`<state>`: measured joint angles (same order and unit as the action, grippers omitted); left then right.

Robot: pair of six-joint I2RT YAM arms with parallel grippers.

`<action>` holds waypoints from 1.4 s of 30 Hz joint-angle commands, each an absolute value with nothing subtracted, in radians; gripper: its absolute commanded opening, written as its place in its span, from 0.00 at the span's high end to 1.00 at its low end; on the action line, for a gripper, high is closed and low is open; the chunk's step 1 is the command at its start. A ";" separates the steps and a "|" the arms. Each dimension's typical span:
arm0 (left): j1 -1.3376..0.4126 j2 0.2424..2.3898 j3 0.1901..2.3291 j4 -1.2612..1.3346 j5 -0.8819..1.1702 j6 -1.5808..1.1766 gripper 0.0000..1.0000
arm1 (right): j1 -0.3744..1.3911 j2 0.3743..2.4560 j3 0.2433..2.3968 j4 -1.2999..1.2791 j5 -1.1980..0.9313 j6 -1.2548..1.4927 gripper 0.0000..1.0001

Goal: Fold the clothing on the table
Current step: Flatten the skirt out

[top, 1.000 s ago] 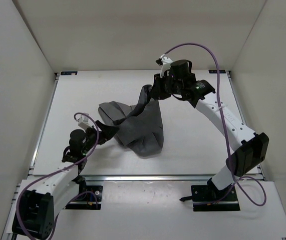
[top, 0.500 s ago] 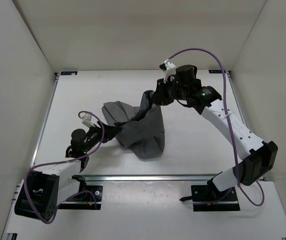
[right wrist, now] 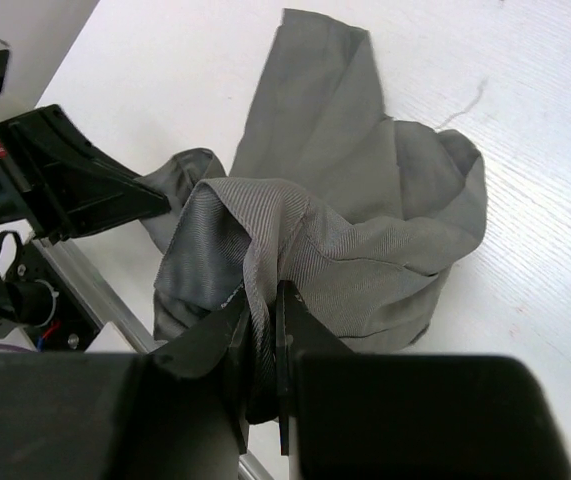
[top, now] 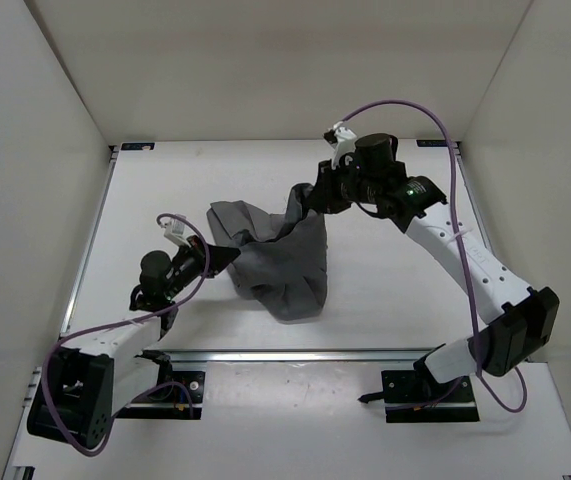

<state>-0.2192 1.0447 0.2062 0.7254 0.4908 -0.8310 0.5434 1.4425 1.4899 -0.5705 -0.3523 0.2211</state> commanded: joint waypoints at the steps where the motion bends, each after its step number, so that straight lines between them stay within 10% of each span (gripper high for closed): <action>1: -0.250 1.011 0.319 0.512 0.479 -0.718 1.00 | 0.471 1.385 1.459 -0.557 -0.301 0.248 1.00; 11: -0.175 1.214 0.854 -0.182 0.258 -0.516 1.00 | 0.220 1.471 1.491 -0.636 -0.267 0.238 1.00; 19: -0.161 1.721 2.226 -0.737 0.293 -0.324 1.00 | 0.114 1.734 2.393 -0.748 -0.222 0.193 1.00; 25: -0.192 1.462 1.957 -0.627 0.152 -0.233 1.00 | 0.057 1.387 1.861 -0.496 -0.173 0.123 0.99; 33: -0.331 1.074 1.073 -0.543 0.031 -0.320 1.00 | 0.074 1.033 0.960 -0.517 -0.176 0.165 1.00; 42: -0.356 0.810 0.782 -0.710 0.026 -0.462 1.00 | 0.097 0.791 0.732 -0.620 -0.279 0.288 1.00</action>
<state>-0.4400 0.9054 0.7567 -0.6590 0.2287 -0.4763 0.1616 0.8608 0.6777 -0.6617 -0.4232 0.3241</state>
